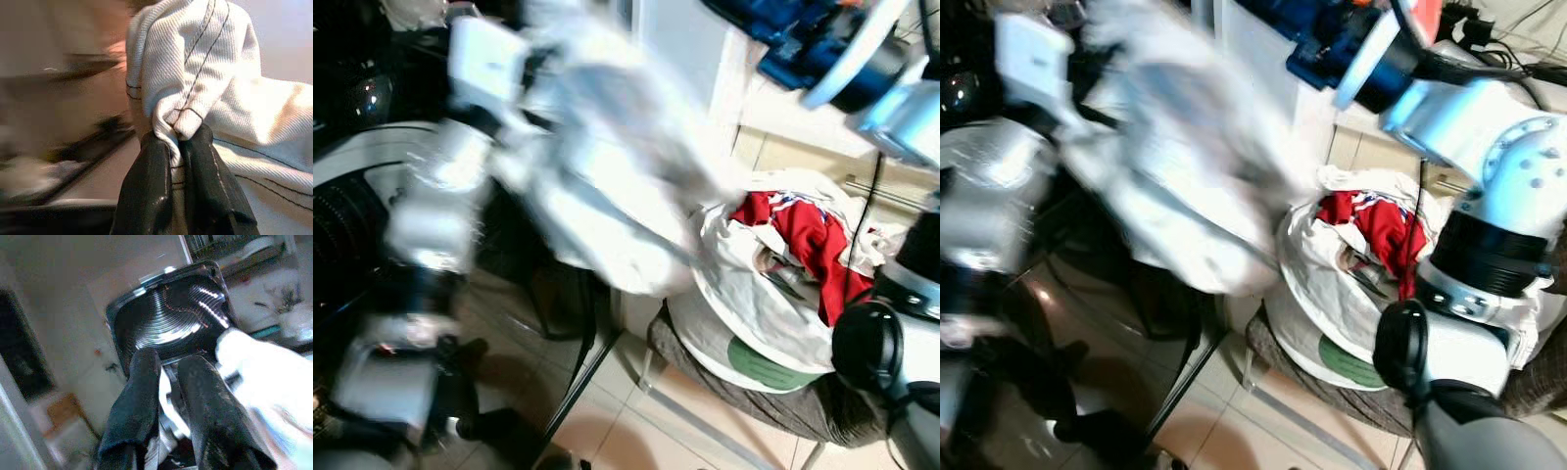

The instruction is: Clothes washing

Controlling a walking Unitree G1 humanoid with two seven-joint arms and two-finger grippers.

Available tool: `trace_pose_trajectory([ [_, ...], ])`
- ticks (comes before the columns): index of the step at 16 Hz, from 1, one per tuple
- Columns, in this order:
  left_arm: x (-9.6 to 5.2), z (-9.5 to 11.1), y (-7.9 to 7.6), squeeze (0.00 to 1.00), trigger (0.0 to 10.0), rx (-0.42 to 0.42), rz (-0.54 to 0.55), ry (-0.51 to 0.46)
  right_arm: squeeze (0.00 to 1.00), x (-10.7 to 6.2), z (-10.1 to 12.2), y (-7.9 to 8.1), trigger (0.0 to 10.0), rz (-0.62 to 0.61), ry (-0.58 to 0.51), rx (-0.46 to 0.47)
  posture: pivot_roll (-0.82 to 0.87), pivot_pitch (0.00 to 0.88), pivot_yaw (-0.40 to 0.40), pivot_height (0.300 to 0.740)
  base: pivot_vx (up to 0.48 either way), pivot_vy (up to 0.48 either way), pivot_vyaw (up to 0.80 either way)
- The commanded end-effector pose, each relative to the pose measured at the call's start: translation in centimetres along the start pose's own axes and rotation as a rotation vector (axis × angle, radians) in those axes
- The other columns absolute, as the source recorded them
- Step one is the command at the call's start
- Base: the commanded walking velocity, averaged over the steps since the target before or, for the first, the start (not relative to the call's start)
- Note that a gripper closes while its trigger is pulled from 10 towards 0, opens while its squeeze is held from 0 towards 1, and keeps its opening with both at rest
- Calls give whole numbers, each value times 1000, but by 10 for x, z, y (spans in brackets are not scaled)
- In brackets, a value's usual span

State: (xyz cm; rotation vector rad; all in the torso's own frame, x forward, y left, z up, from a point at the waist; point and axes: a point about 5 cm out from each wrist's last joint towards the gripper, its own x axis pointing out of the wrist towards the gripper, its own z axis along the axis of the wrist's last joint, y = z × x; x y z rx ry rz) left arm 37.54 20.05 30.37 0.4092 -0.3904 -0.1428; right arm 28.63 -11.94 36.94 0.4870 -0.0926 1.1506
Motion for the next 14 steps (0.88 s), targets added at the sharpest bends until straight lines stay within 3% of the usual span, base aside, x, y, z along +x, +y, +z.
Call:
trace_pose_trajectory([
  [1, 9, 43, 44, 0, 0, 160, 180, -137, 776, 3, -16, 0, 10000, -47, 98, -82, -27, 0, 4, 740, 0, 0, 0],
  [2, 11, 56, 73, 0, 0, 314, 290, -119, 0, 3, -28, -1, 10000, -93, 168, -165, -27, 0, 10, 740, 0, 0, 0],
  [3, 11, 60, 82, 0, 0, 403, 324, -97, 0, 2, -32, -1, 10000, -100, 182, -182, -29, 0, 13, 740, 0, 0, 0],
  [4, 11, 68, 103, 0, 0, 595, 431, -56, 0, 2, -38, -1, 10000, -103, 192, -188, -33, 0, 17, 740, 0, 0, 0],
  [6, 4, 85, 133, 0, 0, 808, 634, -73, 0, 3, -47, 0, 10000, -102, 197, -173, -33, 0, 24, 740, 0, 0, 0],
  [7, 4, 83, 137, 0, 0, 821, 653, -71, 0, 3, -54, 1, 10000, -102, 211, -180, -33, 0, 28, 740, 0, 0, 0],
  [9, 9, 31, 125, 0, 0, 658, 508, 160, 0, 4, -81, -2, 10000, -126, 292, -198, -28, 0, 20, 740, 0, 0, 0],
  [10, 5, -5, 115, 0, 1412, 571, 432, 341, 0, 4, -93, -6, 10000, -170, 333, -215, -27, 0, 21, 740, 0, 0, 0],
  [11, -1, -27, 108, 0, 10000, 523, 404, 448, 0, 6, -98, -9, 10000, -211, 339, -236, -29, 0, 22, 740, 0, 0, 0],
  [12, -13, -61, 94, 0, 10000, 474, 364, 592, 0, 7, -105, -12, 10000, -257, 337, -244, -30, 0, 28, 740, 0, 0, 0],
  [13, -22, -80, 85, 0, 10000, 427, 307, 667, 0, 6, -110, -11, 10000, -264, 342, -241, -37, 0, 32, 740, 0, 0, 0],
  [14, -25, -86, 82, 0, 10000, 403, 296, 692, 0, 5, -111, -10, 10000, -266, 344, -241, -40, 0, 35, 740, 0, 0, 0],
])
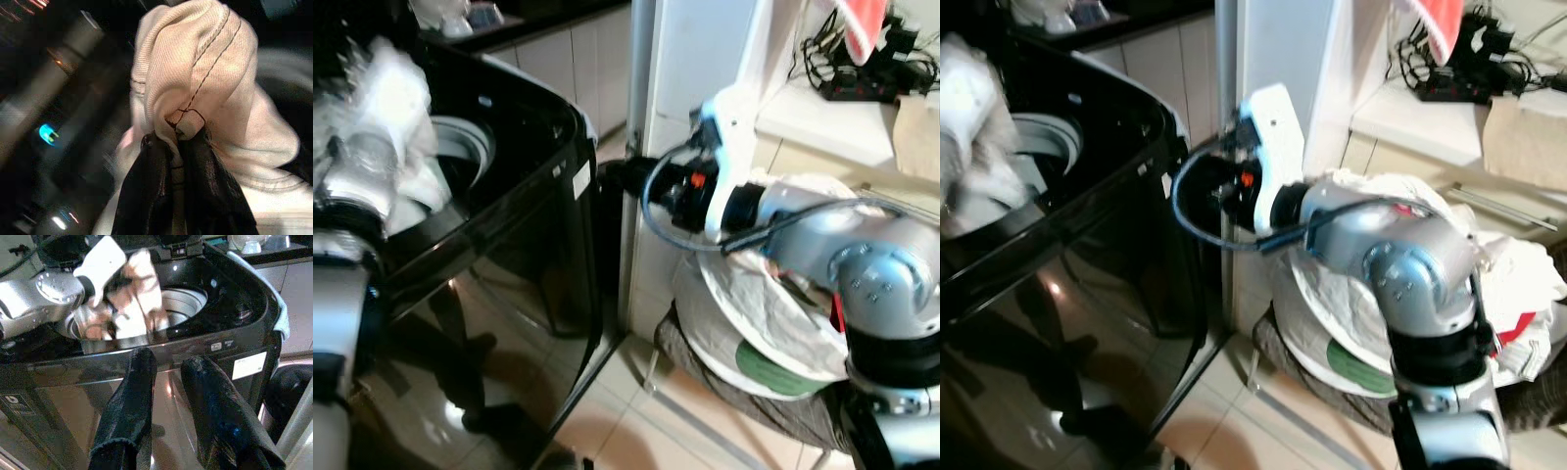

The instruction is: Clothes washing

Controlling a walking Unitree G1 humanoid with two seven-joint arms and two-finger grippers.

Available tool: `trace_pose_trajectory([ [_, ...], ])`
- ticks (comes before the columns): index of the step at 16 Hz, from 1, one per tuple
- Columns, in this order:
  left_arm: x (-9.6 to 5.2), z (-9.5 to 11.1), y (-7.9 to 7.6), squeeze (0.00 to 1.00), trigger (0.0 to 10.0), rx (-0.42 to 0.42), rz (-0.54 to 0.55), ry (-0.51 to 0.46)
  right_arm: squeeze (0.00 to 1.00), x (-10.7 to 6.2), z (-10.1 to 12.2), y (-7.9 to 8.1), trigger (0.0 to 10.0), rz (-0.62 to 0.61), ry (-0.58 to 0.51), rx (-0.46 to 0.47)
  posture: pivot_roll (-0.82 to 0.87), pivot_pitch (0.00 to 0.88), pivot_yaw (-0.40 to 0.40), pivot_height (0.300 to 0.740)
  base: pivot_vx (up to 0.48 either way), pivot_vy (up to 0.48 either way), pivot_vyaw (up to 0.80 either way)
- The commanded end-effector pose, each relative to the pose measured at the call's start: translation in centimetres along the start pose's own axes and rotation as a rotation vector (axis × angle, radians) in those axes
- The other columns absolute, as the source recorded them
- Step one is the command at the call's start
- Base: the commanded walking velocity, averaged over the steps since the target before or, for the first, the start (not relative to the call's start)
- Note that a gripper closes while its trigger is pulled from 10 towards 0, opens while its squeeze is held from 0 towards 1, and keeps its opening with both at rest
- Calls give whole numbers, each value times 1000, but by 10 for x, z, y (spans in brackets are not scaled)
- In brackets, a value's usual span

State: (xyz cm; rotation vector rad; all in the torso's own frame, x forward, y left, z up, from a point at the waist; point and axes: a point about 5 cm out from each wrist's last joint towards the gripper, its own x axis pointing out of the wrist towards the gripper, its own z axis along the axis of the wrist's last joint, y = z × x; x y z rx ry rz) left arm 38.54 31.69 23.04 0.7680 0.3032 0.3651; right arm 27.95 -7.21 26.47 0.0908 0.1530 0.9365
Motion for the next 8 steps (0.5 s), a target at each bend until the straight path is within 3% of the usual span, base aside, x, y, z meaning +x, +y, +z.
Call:
trace_pose_trajectory([
  [1, 0, 17, 10, 416, 10000, -48, 6, -38, 0, -2, 2, 4, 10000, -2, -18, -20, -42, 0, 36, 740, 0, 0, 0],
  [2, 0, 14, 8, 1000, 10000, -74, -17, -10, 0, -3, 0, 5, 10000, -1, -19, -23, -41, 0, 36, 740, 0, 0, 0],
  [8, -1, 25, 11, 1000, 10000, -108, -102, -17, 0, -3, -3, -5, 10000, -42, 5, -20, -35, 0, 31, 740, 0, 0, 0],
])
